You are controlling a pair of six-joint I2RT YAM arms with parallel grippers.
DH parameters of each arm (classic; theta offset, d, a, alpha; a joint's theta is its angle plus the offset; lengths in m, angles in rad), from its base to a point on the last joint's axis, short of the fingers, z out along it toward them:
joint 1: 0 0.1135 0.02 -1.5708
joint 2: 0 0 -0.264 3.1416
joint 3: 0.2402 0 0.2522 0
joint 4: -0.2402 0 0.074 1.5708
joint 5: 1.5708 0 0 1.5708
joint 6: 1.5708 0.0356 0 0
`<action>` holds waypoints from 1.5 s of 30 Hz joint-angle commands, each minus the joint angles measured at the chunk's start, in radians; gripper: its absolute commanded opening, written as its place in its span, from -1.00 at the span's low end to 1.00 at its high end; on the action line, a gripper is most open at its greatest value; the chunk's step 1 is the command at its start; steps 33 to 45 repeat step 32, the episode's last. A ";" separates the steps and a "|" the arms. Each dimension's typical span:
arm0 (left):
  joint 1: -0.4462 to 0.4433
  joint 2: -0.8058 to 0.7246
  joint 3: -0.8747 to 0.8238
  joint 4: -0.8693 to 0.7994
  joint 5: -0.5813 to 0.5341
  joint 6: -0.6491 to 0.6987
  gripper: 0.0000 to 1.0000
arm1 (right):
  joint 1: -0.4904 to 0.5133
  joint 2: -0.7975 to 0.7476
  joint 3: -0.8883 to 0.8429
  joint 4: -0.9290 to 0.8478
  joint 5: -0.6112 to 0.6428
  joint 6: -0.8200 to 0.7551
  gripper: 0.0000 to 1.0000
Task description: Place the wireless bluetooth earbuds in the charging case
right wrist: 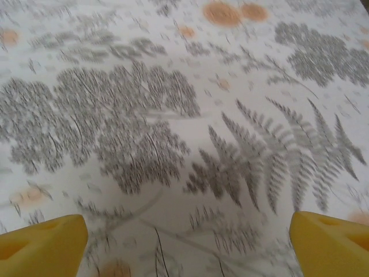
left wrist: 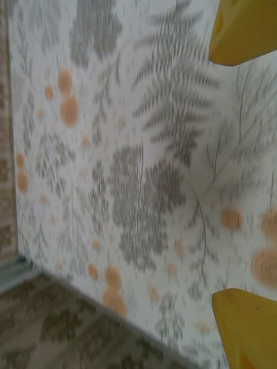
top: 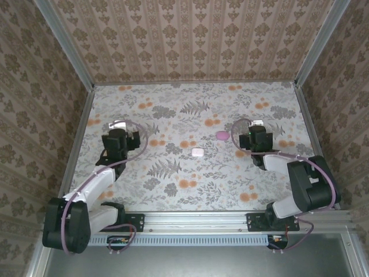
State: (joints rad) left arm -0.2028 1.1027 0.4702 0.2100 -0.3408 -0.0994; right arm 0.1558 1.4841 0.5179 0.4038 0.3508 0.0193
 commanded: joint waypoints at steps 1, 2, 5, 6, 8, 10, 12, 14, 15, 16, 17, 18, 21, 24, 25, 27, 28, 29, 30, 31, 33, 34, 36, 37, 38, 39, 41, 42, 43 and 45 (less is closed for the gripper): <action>0.071 0.038 -0.003 0.094 0.035 0.101 1.00 | -0.068 0.030 0.047 0.159 -0.165 -0.030 0.82; 0.079 0.053 -0.009 0.127 0.047 0.099 1.00 | -0.100 0.024 0.014 0.207 -0.237 -0.019 0.82; 0.104 0.097 -0.069 0.318 0.121 0.099 1.00 | -0.168 0.053 -0.164 0.564 -0.373 0.022 0.84; 0.112 0.118 -0.085 0.381 0.140 0.099 1.00 | -0.170 0.067 -0.211 0.675 -0.364 0.026 0.90; 0.118 0.158 -0.085 0.425 0.167 0.131 1.00 | -0.167 0.023 -0.205 0.593 -0.301 0.038 0.91; 0.124 0.207 -0.099 0.505 0.198 0.163 1.00 | -0.155 0.048 -0.171 0.573 -0.177 0.078 1.00; 0.131 0.276 -0.116 0.604 0.220 0.178 1.00 | -0.102 0.050 -0.133 0.501 -0.078 0.049 1.00; 0.137 0.351 -0.115 0.662 0.255 0.182 0.99 | -0.075 0.049 -0.144 0.519 -0.032 0.030 1.00; 0.139 0.398 -0.121 0.708 0.274 0.191 0.99 | -0.074 0.055 -0.145 0.531 -0.032 0.027 1.00; 0.141 0.451 -0.124 0.790 0.287 0.209 0.99 | -0.073 0.051 -0.143 0.524 -0.032 0.028 1.00; 0.142 0.435 -0.115 0.743 0.286 0.195 1.00 | -0.076 0.051 -0.142 0.519 -0.036 0.030 1.00; 0.153 0.418 -0.098 0.675 0.291 0.174 1.00 | -0.079 0.051 -0.139 0.518 -0.040 0.032 1.00; 0.182 0.427 -0.074 0.645 0.240 0.120 0.99 | -0.085 0.050 -0.138 0.510 -0.055 0.036 1.00; 0.162 0.431 -0.077 0.660 0.193 0.129 1.00 | -0.085 0.049 -0.140 0.515 -0.055 0.035 1.00; 0.161 0.435 -0.079 0.671 0.191 0.132 1.00 | -0.085 0.050 -0.139 0.515 -0.055 0.036 1.00; 0.162 0.432 -0.077 0.662 0.191 0.130 1.00 | -0.085 0.051 -0.134 0.504 -0.058 0.036 1.00; 0.162 0.433 -0.078 0.666 0.191 0.131 1.00 | -0.087 0.052 -0.134 0.503 -0.059 0.037 1.00; 0.160 0.432 -0.078 0.664 0.191 0.132 1.00 | -0.090 0.051 -0.132 0.500 -0.065 0.038 1.00; 0.161 0.432 -0.079 0.665 0.191 0.132 1.00 | -0.091 0.050 -0.131 0.498 -0.067 0.039 1.00; 0.160 0.433 -0.077 0.664 0.191 0.130 1.00 | -0.091 0.050 -0.134 0.499 -0.069 0.039 1.00; 0.160 0.433 -0.077 0.664 0.191 0.130 1.00 | -0.091 0.050 -0.136 0.503 -0.070 0.039 1.00; 0.160 0.433 -0.077 0.664 0.191 0.130 1.00 | -0.091 0.050 -0.136 0.503 -0.070 0.039 1.00; 0.160 0.433 -0.077 0.664 0.191 0.130 1.00 | -0.091 0.050 -0.136 0.503 -0.070 0.039 1.00; 0.160 0.433 -0.077 0.664 0.191 0.130 1.00 | -0.091 0.050 -0.136 0.503 -0.070 0.039 1.00; 0.160 0.433 -0.077 0.664 0.191 0.130 1.00 | -0.091 0.050 -0.136 0.503 -0.070 0.039 1.00; 0.160 0.433 -0.077 0.664 0.191 0.130 1.00 | -0.091 0.050 -0.136 0.503 -0.070 0.039 1.00; 0.160 0.433 -0.077 0.664 0.191 0.130 1.00 | -0.091 0.050 -0.136 0.503 -0.070 0.039 1.00; 0.160 0.433 -0.077 0.664 0.191 0.130 1.00 | -0.091 0.050 -0.136 0.503 -0.070 0.039 1.00; 0.160 0.433 -0.077 0.664 0.191 0.130 1.00 | -0.091 0.050 -0.136 0.503 -0.070 0.039 1.00; 0.160 0.433 -0.077 0.664 0.191 0.130 1.00 | -0.091 0.050 -0.136 0.503 -0.070 0.039 1.00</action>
